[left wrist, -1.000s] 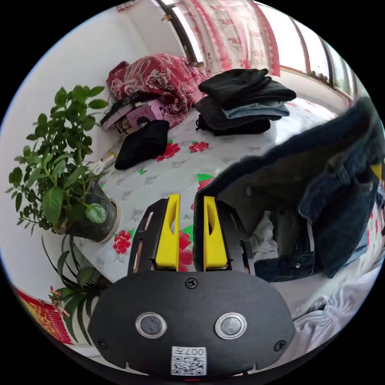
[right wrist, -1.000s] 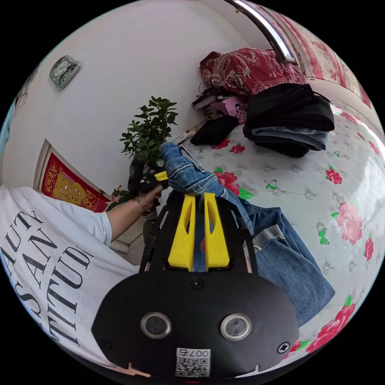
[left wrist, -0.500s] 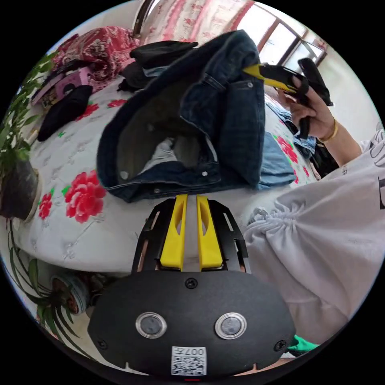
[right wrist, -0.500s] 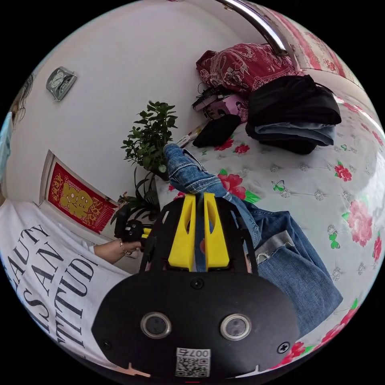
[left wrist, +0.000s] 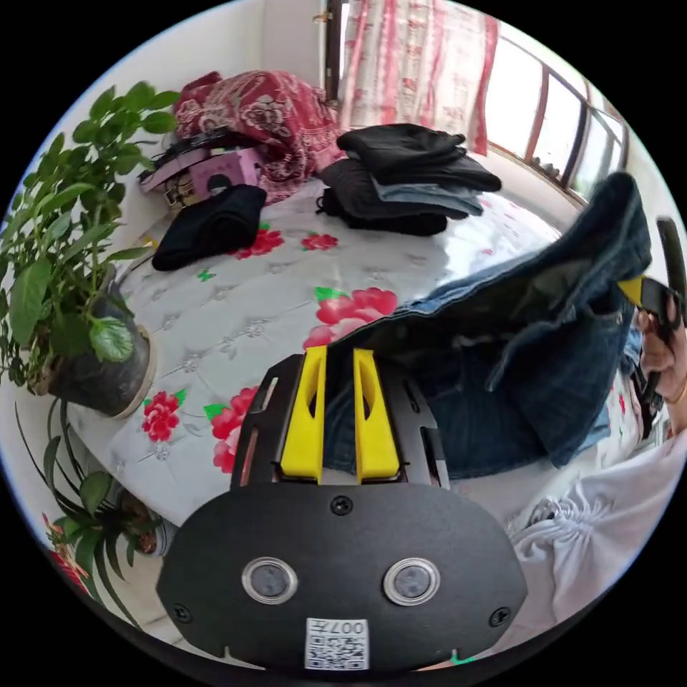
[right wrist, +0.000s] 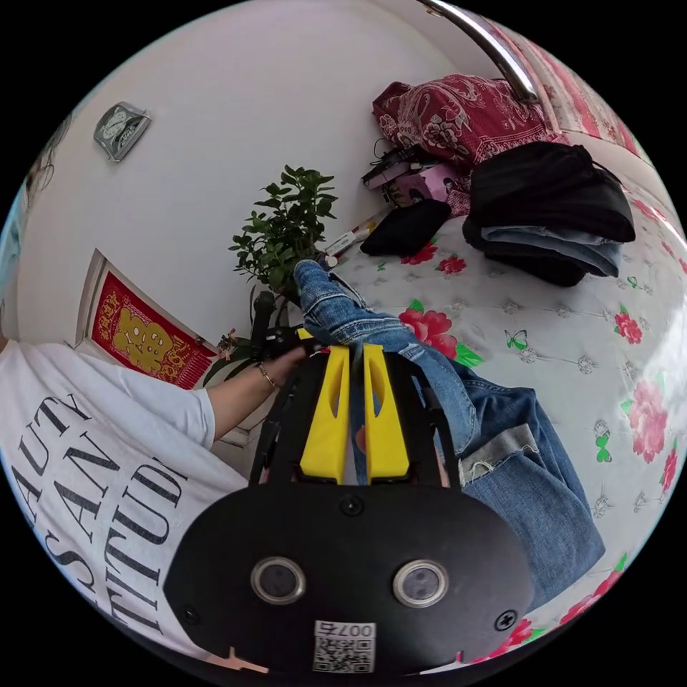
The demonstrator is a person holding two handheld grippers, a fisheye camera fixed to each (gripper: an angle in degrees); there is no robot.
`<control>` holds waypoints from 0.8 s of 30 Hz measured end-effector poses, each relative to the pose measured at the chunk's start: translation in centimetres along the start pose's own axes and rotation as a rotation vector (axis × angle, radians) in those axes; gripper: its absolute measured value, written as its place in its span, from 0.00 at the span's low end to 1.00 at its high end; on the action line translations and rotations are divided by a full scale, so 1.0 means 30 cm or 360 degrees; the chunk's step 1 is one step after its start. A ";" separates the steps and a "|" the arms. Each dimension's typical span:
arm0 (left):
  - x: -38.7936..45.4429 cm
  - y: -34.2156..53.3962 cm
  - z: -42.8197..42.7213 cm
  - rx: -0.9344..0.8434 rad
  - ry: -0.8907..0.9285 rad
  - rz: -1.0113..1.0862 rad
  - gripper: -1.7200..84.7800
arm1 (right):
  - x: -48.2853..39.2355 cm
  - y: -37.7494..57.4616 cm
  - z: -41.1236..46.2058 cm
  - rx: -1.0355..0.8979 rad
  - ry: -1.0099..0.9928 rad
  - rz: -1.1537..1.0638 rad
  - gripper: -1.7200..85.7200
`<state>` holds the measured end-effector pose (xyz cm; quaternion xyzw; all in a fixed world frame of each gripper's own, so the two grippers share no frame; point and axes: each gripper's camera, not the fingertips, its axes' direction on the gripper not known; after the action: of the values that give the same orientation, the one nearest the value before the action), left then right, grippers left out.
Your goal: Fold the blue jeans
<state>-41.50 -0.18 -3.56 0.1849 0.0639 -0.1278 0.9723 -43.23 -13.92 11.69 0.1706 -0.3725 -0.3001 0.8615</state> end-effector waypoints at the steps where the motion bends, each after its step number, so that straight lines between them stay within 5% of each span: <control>1: -0.032 -0.007 0.002 -0.0032 0.0024 -0.0050 0.09 | -0.006 -0.005 0.014 -0.0011 -0.0002 -0.0007 0.04; 6: -0.082 0.100 -0.084 0.0016 0.0347 -0.0029 0.04 | -0.042 -0.055 0.079 -0.0044 0.0062 -0.0060 0.04; 14: 0.094 0.132 0.146 -0.0448 0.0717 0.0506 0.05 | -0.027 -0.077 0.107 0.0031 0.0015 0.0027 0.04; 21: -0.177 -0.141 0.189 -0.0241 0.0406 0.0062 0.02 | -0.133 -0.062 0.189 -0.0073 0.0051 -0.0133 0.04; 24: -0.369 -0.231 0.161 -0.0147 0.0493 -0.0139 0.02 | -0.174 -0.059 0.251 -0.0110 0.0071 -0.0193 0.05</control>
<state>-53.62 -5.73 0.41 0.1545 0.2267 -0.1369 0.9518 -52.35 -12.43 12.96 0.1697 -0.3317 -0.3606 0.8551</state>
